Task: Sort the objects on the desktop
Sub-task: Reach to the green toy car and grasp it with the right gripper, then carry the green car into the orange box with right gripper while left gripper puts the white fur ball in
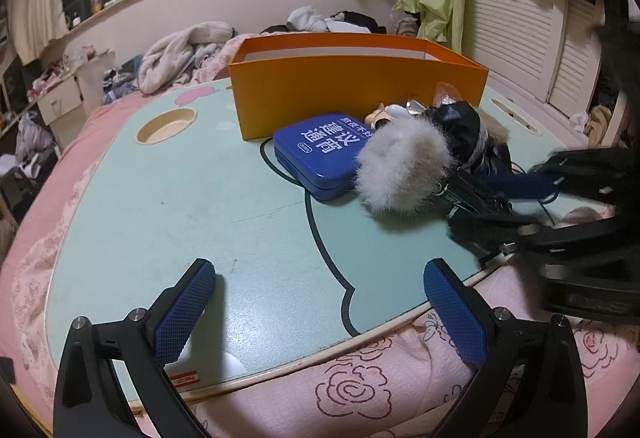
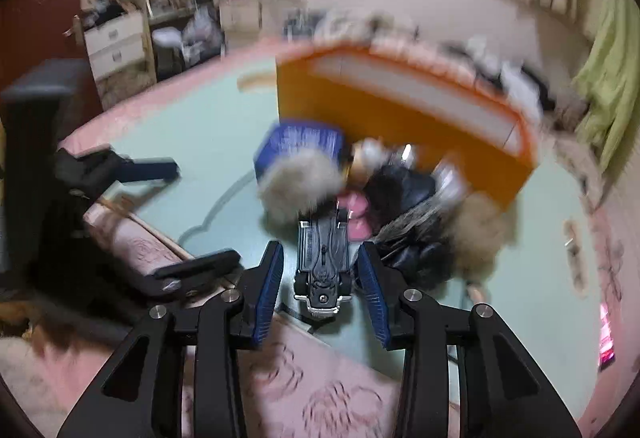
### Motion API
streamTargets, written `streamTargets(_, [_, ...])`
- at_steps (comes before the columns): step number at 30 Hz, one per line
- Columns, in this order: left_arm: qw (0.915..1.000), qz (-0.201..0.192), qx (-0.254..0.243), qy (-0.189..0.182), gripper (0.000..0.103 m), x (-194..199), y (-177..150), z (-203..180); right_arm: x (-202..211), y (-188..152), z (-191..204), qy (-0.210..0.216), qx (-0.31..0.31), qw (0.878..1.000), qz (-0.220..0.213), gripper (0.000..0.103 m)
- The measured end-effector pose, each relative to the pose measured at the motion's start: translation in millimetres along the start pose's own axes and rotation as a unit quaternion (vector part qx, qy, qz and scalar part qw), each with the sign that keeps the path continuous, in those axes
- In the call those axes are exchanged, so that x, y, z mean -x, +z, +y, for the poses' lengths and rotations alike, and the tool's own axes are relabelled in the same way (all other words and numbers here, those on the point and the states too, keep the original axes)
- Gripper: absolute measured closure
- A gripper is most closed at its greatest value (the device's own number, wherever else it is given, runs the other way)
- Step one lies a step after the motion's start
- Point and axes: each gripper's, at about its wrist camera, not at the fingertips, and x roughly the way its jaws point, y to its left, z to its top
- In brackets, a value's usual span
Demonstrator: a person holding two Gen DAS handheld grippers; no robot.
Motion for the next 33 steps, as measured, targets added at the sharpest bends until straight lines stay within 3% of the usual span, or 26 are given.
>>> streamTargets(3, [1.0,-0.002,0.001,0.0,0.0,1.2,2.0,-0.2,-10.7,0.6,-8.1,0.008,-0.022,1.0,0.013,0.067])
streamTargets(4, [1.0,-0.003,0.002,0.0,0.0,1.3,1.8,-0.1,-10.0,-0.9,-7.9,0.003,-0.021,1.0,0.009,0.072])
streamTargets(7, [1.0,-0.007,0.006,0.002,0.0,2.5,1.4,0.9,-3.9,-7.0,-6.3,0.012,-0.02,1.0,-0.013,0.073])
streamTargets(12, [0.9994,-0.023,0.021,-0.016,0.0,7.3,1.0,6.2,33.1,-14.8,-11.8,0.046,-0.035,0.991,-0.119,0.073])
streamTargets(16, [0.9984,-0.044,-0.017,-0.03,0.001,16.1,9.8,-9.4,49.5,-17.3,-19.2,0.039,-0.061,0.982,-0.174,0.073])
streamTargets(21, [0.9938,-0.044,-0.098,-0.031,0.018,10.2,29.7,-46.5,54.6,-18.6,-25.3,0.023,-0.084,0.978,-0.187,0.073])
streamTargets(25, [0.9891,-0.005,-0.125,-0.077,0.027,-10.8,48.1,-66.4,64.0,-25.7,-40.9,0.006,-0.122,0.97,-0.209,0.073])
streamTargets(28, [0.988,0.04,-0.112,-0.099,0.068,-31.0,53.0,-69.1,64.6,-29.3,-53.0,0.013,-0.148,0.967,-0.208,0.073])
streamTargets(29, [0.9889,0.032,-0.109,-0.096,0.074,-29.1,52.3,-68.1,62.8,-29.3,-56.7,0.016,-0.156,0.966,-0.204,0.073])
streamTargets(33, [0.9911,0.009,-0.084,-0.103,0.074,-12.4,38.8,-58.6,60.4,-30.3,-64.2,0.023,-0.177,0.964,-0.199,0.073])
